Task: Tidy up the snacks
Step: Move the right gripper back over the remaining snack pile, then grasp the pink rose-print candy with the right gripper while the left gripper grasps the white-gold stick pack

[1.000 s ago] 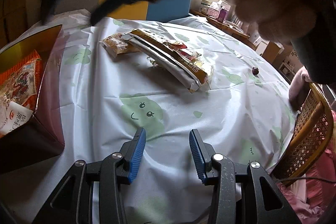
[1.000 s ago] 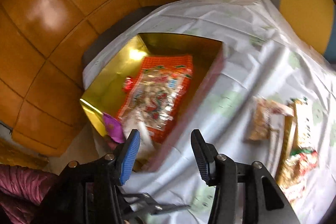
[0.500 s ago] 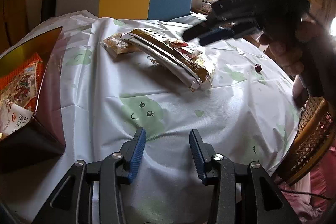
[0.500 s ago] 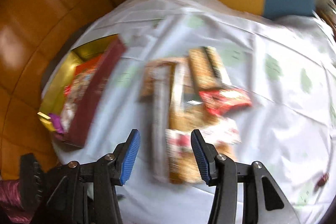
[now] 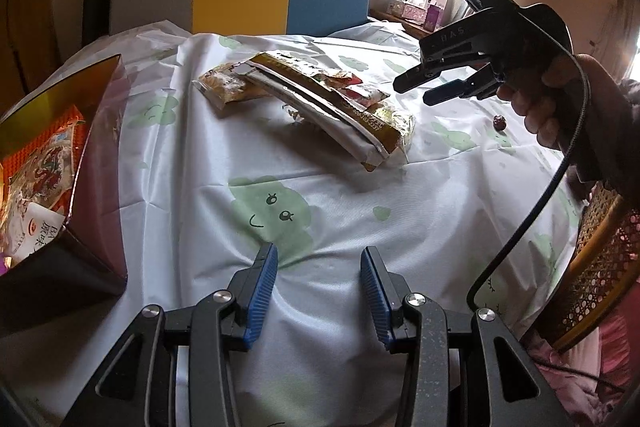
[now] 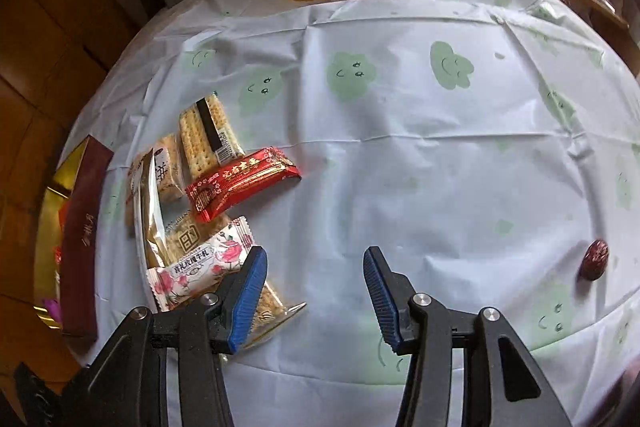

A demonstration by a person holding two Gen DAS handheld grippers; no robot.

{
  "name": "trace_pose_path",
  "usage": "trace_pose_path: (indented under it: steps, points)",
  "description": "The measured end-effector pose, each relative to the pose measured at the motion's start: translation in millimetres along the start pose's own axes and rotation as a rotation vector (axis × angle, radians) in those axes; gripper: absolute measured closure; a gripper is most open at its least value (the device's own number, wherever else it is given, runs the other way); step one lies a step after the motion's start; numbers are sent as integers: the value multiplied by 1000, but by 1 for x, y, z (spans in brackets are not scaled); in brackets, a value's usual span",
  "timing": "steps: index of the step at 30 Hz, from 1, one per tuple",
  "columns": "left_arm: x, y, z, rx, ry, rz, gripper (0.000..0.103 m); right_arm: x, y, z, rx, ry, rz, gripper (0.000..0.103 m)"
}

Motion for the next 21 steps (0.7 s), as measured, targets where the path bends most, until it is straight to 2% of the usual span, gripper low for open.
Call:
trace_pose_path:
  steps: [3, 8, 13, 18, 21]
  points:
    - [-1, 0, 1, -9, -7, 1, 58, -3, 0, -8, 10, -33, -6, 52]
    - [-2, 0, 1, -9, -4, -2, 56, -5, 8, -35, 10, -197, -50, 52]
    - [-2, 0, 2, -12, -2, 0, 53, -12, 12, -45, -48, -265, -108, 52]
    - [-1, 0, 1, -2, 9, 2, 53, -16, 5, -46, -140, -255, -97, 52]
    - [-1, 0, 0, 7, 17, 3, 53, -19, -1, -46, -157, -194, -84, 52]
Point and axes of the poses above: each gripper's, at about its wrist camera, not at the fingertips, and x roughly against the way its jaws point, z to its right, y to its underside, the point moved 7 cm from there along -x, roughly the way its jaws point, and after that the axes turned 5 degrees about z, right-handed, at the moved point
